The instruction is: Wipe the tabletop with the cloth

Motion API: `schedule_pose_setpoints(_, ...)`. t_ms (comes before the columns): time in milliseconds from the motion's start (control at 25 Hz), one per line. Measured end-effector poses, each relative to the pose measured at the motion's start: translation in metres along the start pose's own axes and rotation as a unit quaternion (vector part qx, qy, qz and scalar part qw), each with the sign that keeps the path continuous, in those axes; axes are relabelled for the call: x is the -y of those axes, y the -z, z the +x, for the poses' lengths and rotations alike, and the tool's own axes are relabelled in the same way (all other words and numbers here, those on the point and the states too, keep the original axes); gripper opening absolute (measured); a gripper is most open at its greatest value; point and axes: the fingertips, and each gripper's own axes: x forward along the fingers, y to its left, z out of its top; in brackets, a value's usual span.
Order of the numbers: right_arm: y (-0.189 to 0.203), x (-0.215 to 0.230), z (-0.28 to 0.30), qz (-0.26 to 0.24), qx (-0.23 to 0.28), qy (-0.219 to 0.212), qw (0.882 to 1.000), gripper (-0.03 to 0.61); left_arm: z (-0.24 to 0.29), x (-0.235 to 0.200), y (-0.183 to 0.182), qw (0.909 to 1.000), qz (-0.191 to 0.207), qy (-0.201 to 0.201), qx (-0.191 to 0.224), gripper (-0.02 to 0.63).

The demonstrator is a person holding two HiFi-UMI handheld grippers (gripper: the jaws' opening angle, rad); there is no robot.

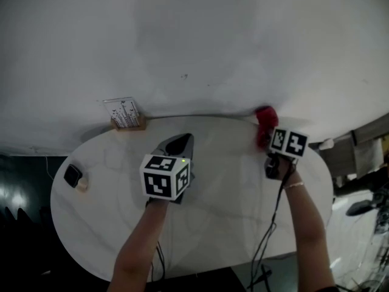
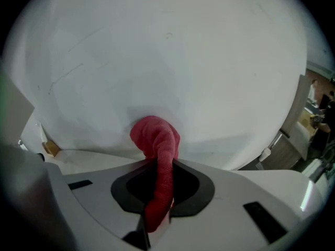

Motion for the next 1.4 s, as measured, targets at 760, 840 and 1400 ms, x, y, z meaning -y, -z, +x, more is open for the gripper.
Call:
schedule_pose_setpoints(760,0.084,-0.366,-0.109,-0.061,-0.015,-0.376,0.925,0.048,-0.129,-0.086,0.012,0.9939,-0.02,-0.102,0.038,0.002)
schedule_pose_setpoints(840,0.103,-0.392,-0.109,-0.071,-0.027,-0.384,0.92,0.048,-0.145,-0.095,0.019,0.9927,-0.026,-0.111,0.04,0.002)
schedule_pose_setpoints(1400,0.099,-0.239,-0.043,-0.128,-0.044,-0.187,0.973,0.048,-0.112,-0.055,0.035,0.9974,-0.014,-0.068,0.02,0.002)
